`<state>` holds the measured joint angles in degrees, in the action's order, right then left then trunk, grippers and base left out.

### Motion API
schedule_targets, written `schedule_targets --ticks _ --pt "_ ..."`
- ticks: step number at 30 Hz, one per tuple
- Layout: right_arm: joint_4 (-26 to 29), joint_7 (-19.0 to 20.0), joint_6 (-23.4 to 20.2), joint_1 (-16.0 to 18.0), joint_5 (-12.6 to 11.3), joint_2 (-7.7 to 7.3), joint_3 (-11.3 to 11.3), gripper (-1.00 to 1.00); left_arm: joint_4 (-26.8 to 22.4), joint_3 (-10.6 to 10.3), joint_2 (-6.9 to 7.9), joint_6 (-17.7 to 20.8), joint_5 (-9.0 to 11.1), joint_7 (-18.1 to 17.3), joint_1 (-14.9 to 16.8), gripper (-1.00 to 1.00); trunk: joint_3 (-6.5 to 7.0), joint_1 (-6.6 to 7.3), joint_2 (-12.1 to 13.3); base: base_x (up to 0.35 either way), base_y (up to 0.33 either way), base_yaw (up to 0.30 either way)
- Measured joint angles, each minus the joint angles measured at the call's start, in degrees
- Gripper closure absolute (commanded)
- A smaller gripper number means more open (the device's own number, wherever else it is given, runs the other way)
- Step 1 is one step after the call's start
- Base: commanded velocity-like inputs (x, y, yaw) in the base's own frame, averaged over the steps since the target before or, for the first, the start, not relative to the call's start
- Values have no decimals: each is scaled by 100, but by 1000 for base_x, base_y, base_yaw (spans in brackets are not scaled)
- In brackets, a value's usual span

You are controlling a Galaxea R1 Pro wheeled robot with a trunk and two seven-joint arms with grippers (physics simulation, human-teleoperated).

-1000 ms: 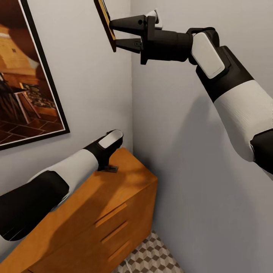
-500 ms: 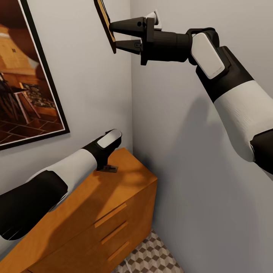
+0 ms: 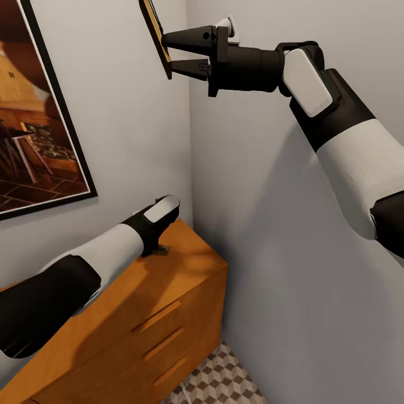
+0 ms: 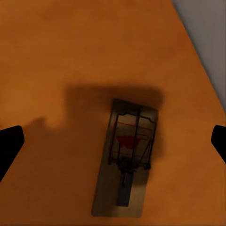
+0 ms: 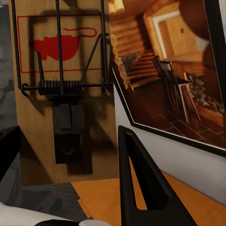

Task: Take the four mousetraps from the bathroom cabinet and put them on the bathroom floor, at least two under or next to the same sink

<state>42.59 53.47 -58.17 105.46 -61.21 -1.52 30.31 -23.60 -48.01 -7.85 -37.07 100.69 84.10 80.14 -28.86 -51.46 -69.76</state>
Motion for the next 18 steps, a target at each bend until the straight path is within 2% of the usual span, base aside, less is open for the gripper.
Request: schedule_targets --ticks 14,18 --pt "2 0 0 -7 -5 8 0 100 -17 -10 0 5 -32 -7 -17 -100 0 0 0 0 -2 0" --pt "5 0 -1 -7 -5 10 0 100 -23 -11 1 10 -33 -15 -18 -100 0 0 0 0 -143 0"
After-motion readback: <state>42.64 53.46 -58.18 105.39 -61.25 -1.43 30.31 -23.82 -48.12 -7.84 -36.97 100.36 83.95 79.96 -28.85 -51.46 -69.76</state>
